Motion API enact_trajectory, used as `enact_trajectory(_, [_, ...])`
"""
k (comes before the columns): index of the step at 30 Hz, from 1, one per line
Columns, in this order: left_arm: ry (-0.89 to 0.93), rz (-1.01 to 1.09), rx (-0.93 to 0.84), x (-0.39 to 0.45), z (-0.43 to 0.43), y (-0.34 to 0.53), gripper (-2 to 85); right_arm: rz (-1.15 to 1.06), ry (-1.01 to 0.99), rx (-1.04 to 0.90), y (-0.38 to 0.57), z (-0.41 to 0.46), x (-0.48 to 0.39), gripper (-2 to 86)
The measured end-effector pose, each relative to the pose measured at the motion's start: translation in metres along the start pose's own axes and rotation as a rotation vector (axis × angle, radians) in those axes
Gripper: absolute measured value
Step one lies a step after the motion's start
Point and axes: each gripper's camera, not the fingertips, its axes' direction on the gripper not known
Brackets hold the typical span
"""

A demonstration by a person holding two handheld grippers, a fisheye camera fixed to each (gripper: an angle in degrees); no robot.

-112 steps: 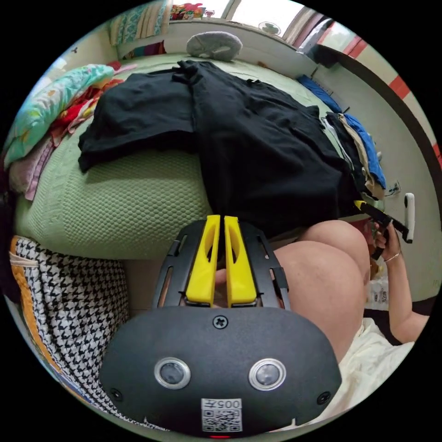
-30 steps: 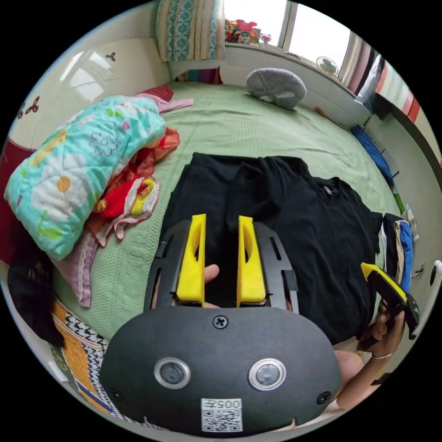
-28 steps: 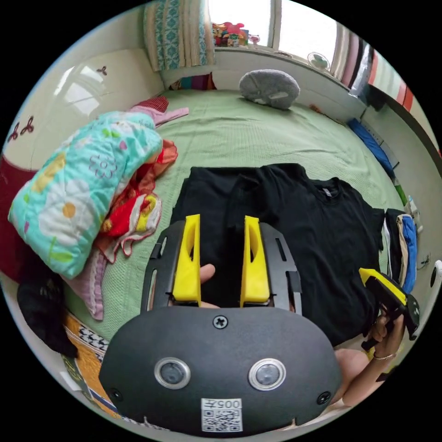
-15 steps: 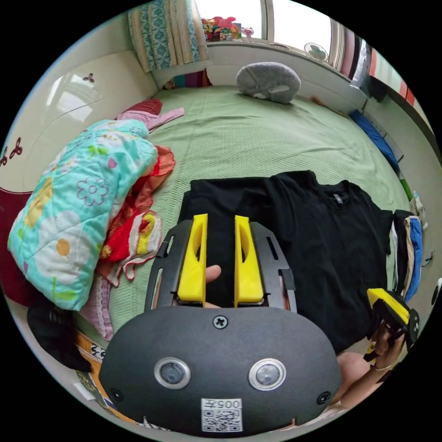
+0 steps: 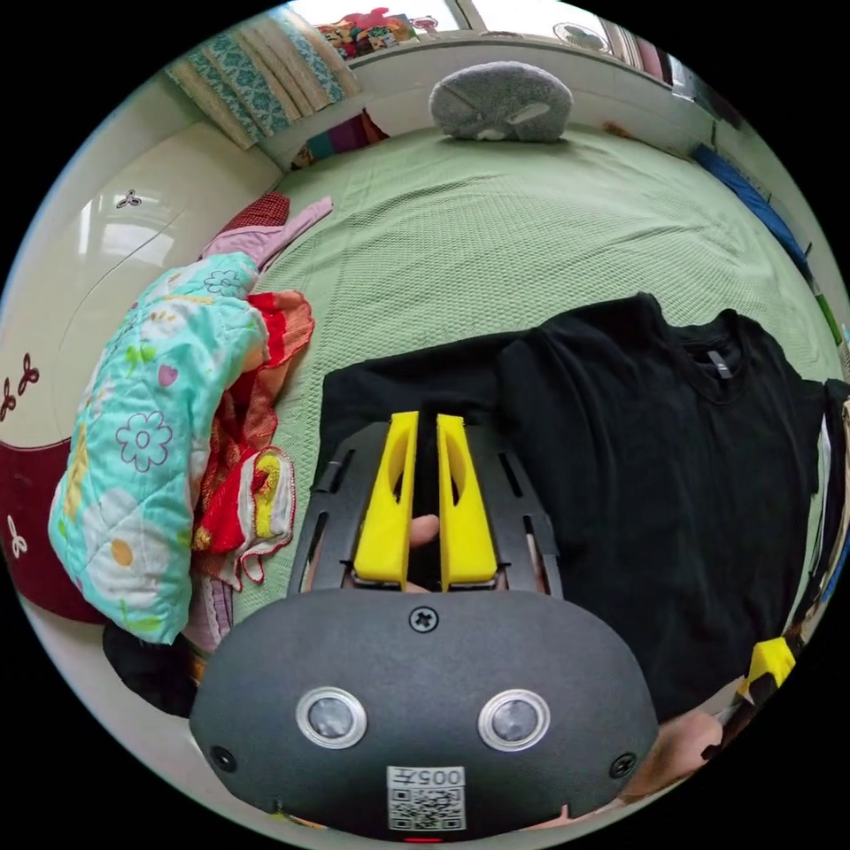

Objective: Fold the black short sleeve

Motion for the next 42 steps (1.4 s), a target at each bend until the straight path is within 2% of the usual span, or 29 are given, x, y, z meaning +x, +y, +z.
enact_trajectory(7, [0.039, -0.212, 0.111, -0.06, -0.023, 0.032, 2.1, -0.001, -0.009, 0.0, 0.001, -0.003, 0.005, -0.9])
enact_trajectory(10, [0.132, -0.25, 0.065, -0.08, -0.016, 0.045, 4.9, 0.007, -0.014, -0.002, 0.001, -0.004, 0.009, -0.9])
enact_trajectory(13, [0.146, -0.245, 0.0, -0.092, -0.006, 0.058, 8.6, 0.013, -0.01, -0.003, 0.002, -0.004, 0.012, -1.0])
enact_trajectory(16, [0.208, -0.296, 0.052, -0.107, -0.013, 0.076, 10.1, 0.018, -0.011, 0.002, 0.003, -0.005, 0.014, -1.0])
enact_trajectory(19, [0.349, -0.42, 0.083, -0.131, -0.02, 0.093, 7.0, 0.025, -0.02, 0.004, 0.006, -0.005, 0.017, -1.0])
enact_trajectory(21, [0.328, -0.497, 0.11, -0.145, -0.028, 0.104, 3.0, 0.028, -0.028, 0.003, 0.007, -0.005, 0.018, -1.0])
enact_trajectory(26, [0.252, -0.39, 0.086, -0.139, -0.052, 0.119, -0.2, 0.026, -0.029, 0.003, 0.012, -0.001, 0.015, -1.0])
enact_trajectory(31, [0.315, -0.193, 0.166, -0.082, -0.099, 0.155, 0.5, 0.028, -0.034, -0.002, 0.019, 0.006, 0.012, -1.0])
enact_trajectory(34, [0.33, -0.108, 0.146, -0.05, -0.113, 0.177, 1.6, 0.027, -0.031, -0.008, 0.025, 0.012, 0.008, -1.0])
enact_trajectory(39, [0.031, -0.106, 0.054, -0.033, -0.119, 0.209, 0.2, 0.015, -0.019, -0.022, 0.035, 0.024, 0.001, -1.0])
enact_trajectory(42, [0.052, -0.164, 0.094, -0.045, -0.143, 0.235, -0.2, 0.0, 0.007, -0.025, 0.042, 0.031, -0.004, -1.0])
